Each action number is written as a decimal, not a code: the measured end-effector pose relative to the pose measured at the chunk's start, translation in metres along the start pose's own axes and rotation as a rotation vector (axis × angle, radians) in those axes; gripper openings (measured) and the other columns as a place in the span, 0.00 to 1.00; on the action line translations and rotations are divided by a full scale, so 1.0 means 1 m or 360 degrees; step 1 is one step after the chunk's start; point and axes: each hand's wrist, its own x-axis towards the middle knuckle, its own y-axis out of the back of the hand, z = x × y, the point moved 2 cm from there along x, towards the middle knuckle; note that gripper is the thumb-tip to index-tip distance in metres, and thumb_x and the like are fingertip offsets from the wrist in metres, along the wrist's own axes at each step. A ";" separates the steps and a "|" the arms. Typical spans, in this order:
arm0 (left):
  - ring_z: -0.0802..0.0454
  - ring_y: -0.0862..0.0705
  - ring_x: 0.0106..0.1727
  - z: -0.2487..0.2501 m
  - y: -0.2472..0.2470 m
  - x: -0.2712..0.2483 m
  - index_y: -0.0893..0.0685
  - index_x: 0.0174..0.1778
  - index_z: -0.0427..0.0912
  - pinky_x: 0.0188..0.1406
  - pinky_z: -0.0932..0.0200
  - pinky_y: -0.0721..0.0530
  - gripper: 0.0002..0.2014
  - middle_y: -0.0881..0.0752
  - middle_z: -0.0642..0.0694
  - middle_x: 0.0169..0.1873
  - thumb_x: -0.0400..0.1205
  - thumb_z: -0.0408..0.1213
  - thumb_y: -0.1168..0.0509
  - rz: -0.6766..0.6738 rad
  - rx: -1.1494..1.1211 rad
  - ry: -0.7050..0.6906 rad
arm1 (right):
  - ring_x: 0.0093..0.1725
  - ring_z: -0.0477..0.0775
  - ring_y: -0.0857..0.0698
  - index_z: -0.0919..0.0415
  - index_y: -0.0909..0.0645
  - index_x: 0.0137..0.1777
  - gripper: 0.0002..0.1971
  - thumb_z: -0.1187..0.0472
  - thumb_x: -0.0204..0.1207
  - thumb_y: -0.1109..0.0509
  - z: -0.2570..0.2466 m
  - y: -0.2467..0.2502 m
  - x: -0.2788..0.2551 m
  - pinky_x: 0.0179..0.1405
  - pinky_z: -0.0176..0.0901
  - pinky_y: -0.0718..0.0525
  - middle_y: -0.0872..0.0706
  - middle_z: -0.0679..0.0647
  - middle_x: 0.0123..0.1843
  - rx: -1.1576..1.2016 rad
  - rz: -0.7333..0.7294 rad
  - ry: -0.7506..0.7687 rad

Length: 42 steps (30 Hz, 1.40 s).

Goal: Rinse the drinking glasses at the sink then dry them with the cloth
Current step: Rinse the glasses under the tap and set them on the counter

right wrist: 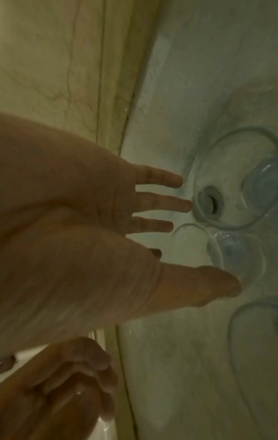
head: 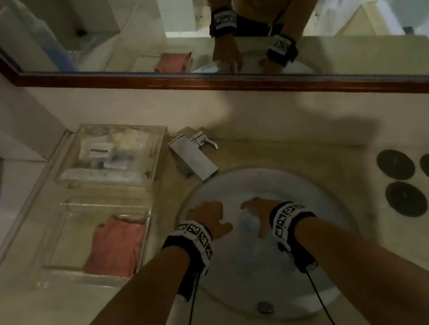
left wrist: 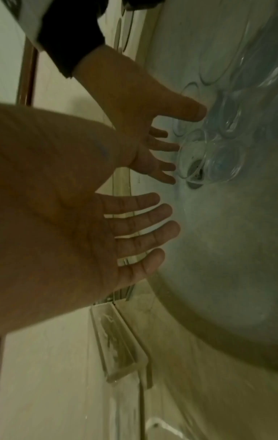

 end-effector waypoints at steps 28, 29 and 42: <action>0.45 0.20 0.55 -0.040 0.023 -0.007 0.23 0.52 0.41 0.51 0.56 0.25 0.16 0.18 0.45 0.52 0.79 0.51 0.37 0.0269 0.0054 -0.0030 | 0.71 0.64 0.25 0.53 0.40 0.80 0.48 0.48 0.63 0.16 -0.027 0.042 -0.033 0.65 0.52 0.22 0.34 0.58 0.73 0.0361 0.0378 0.0186; 0.45 0.20 0.55 -0.042 0.028 -0.009 0.23 0.50 0.42 0.50 0.56 0.26 0.15 0.19 0.45 0.51 0.79 0.51 0.37 0.0296 0.0062 -0.0040 | 0.71 0.64 0.26 0.53 0.40 0.80 0.49 0.47 0.63 0.17 -0.030 0.046 -0.037 0.65 0.51 0.23 0.34 0.58 0.73 0.0360 0.0414 0.0209; 0.42 0.17 0.43 -0.010 0.141 -0.006 0.18 0.51 0.39 0.43 0.52 0.22 0.17 0.14 0.42 0.45 0.77 0.50 0.36 0.1115 0.0810 -0.0407 | 0.74 0.58 0.26 0.59 0.41 0.81 0.51 0.45 0.63 0.17 -0.046 0.072 -0.066 0.68 0.46 0.26 0.27 0.57 0.76 0.0444 0.0510 0.0237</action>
